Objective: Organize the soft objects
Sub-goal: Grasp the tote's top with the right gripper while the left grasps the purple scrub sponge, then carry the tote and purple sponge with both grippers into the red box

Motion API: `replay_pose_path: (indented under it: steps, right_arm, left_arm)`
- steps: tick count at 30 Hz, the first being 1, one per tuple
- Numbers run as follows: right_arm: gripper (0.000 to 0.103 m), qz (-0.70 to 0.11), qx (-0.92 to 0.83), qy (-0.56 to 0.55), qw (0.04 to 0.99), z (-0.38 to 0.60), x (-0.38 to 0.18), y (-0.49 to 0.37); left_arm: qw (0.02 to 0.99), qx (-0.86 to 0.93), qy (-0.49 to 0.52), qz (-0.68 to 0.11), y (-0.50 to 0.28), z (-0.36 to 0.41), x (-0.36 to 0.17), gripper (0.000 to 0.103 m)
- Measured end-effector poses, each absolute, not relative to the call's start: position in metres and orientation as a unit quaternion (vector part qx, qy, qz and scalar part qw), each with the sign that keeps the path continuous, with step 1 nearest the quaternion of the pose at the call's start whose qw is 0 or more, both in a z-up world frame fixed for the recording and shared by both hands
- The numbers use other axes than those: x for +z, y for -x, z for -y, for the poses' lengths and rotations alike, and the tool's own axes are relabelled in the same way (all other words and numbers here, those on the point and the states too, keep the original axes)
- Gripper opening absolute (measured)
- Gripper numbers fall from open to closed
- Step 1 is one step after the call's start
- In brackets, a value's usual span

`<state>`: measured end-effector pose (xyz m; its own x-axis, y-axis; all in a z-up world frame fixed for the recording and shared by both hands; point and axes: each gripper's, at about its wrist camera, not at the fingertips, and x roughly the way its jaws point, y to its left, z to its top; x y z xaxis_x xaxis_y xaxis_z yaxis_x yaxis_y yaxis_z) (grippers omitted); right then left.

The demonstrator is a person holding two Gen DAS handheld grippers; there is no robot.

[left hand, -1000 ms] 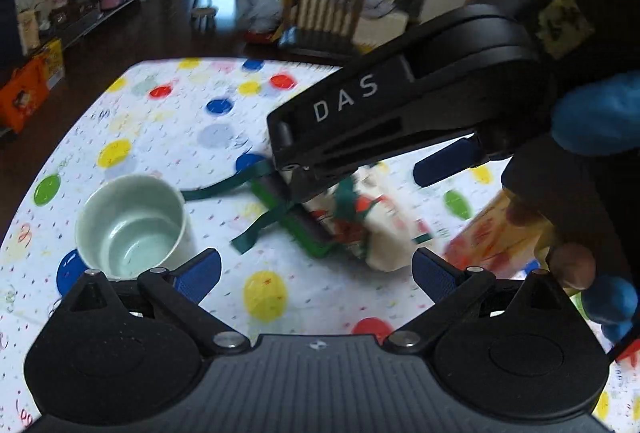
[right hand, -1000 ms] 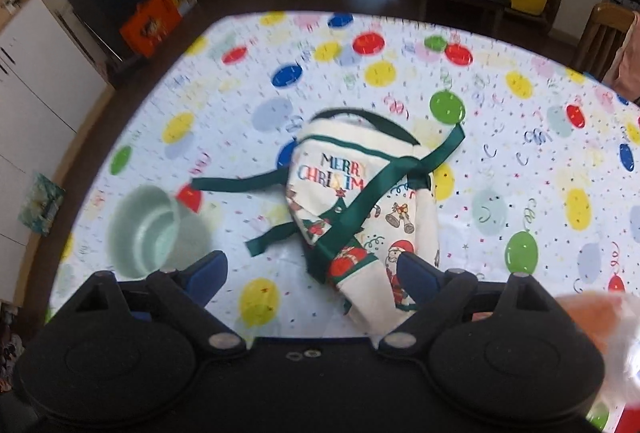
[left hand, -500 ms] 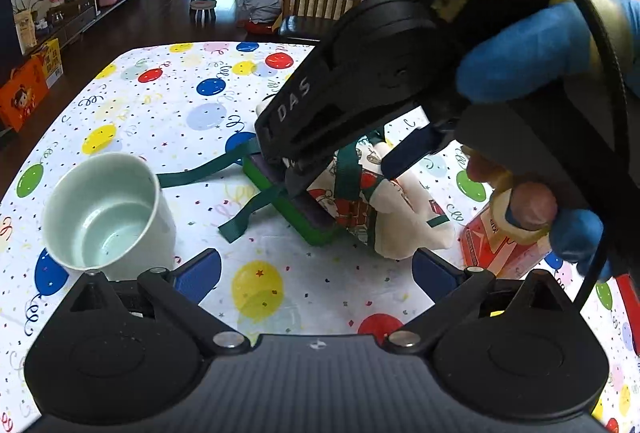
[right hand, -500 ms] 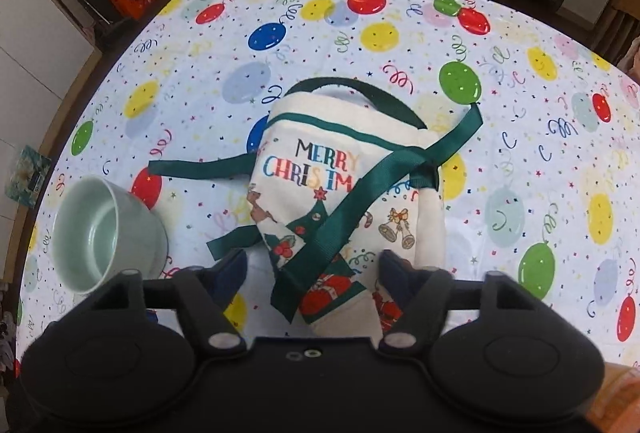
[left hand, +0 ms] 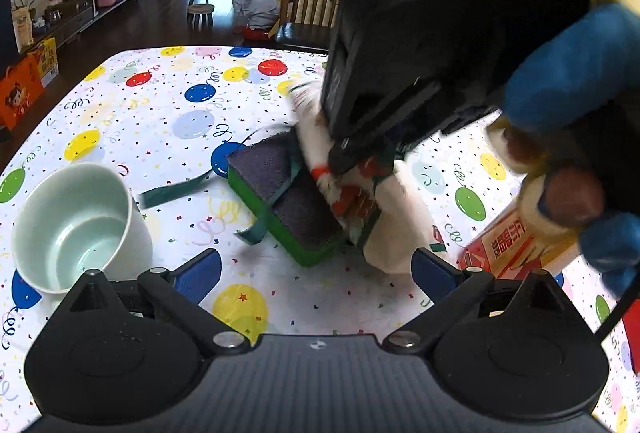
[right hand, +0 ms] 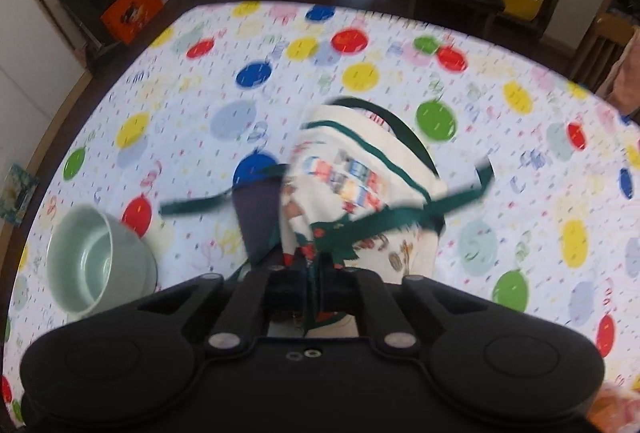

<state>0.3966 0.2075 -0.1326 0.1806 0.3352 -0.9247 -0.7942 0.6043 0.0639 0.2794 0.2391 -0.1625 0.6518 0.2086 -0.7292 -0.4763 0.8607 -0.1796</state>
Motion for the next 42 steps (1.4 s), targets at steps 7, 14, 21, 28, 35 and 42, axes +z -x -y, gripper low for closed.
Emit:
replay_pose_path:
  steps: [7, 14, 21, 28, 35, 42]
  right_arm:
    - [0.002, -0.464, 0.365, 0.227, 0.775, -0.205, -0.097, -0.414]
    - [0.002, -0.436, 0.336, 0.22, 0.805, -0.191, -0.064, -0.443]
    - [0.002, -0.425, 0.325, 0.187, 0.824, -0.164, -0.041, -0.458]
    - [0.002, -0.429, 0.311, 0.172, 0.83, -0.141, -0.037, -0.458]
    - [0.002, -0.426, 0.299, 0.16, 0.839, -0.119, -0.031, -0.461]
    - [0.002, -0.408, 0.278, 0.133, 0.859, -0.089, -0.018, -0.469]
  left_arm:
    - [0.887, 0.201, 0.197, -0.367, -0.295, -0.248, -0.162, 0.1]
    - [0.871, 0.213, 0.248, -0.368, -0.322, -0.267, -0.156, 0.1]
    - [0.839, 0.243, 0.276, -0.402, -0.36, -0.284, -0.165, 0.1]
    - [0.804, 0.28, 0.273, -0.449, -0.388, -0.292, -0.188, 0.089]
    - [0.808, 0.289, 0.256, -0.446, -0.39, -0.292, -0.193, 0.079]
    - [0.82, 0.289, 0.244, -0.43, -0.382, -0.287, -0.18, 0.078]
